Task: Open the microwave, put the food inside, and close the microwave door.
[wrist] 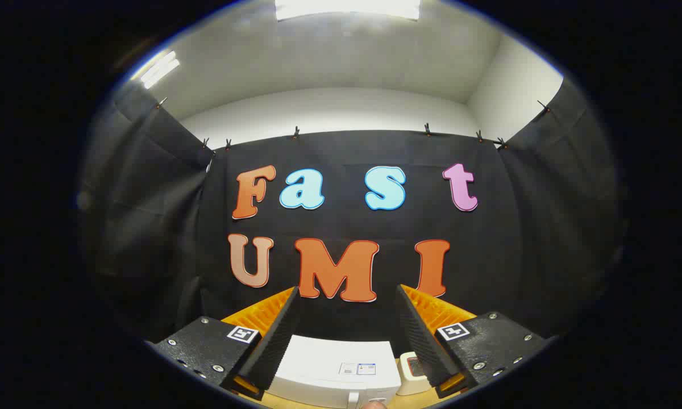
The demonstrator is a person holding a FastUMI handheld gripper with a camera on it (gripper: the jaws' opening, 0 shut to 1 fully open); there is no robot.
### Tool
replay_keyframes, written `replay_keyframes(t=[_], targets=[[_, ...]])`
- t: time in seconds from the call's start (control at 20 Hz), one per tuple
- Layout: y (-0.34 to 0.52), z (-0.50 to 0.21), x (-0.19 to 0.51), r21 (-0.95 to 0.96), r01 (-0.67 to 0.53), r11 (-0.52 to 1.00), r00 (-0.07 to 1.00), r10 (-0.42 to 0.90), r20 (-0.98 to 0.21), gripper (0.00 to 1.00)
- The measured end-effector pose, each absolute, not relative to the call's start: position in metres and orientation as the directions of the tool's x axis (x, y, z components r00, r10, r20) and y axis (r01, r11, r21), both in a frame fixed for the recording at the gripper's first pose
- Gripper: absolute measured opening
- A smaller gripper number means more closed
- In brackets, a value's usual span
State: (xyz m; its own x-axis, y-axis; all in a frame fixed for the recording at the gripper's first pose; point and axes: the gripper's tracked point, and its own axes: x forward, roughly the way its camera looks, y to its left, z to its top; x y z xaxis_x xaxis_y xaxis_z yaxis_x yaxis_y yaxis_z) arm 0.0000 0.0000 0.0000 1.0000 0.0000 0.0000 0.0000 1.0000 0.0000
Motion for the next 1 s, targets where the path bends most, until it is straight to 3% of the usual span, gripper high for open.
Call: replay_keyframes(t=[0.8, 1.0], targets=[[-0.023, -0.080, -0.006, -0.015, 0.067, 0.998, 0.992, -0.068, -0.108, 0.98], [-0.024, -0.144, -0.013, 0.001, 0.078, 0.997, 0.971, -0.076, -0.226, 0.98]])
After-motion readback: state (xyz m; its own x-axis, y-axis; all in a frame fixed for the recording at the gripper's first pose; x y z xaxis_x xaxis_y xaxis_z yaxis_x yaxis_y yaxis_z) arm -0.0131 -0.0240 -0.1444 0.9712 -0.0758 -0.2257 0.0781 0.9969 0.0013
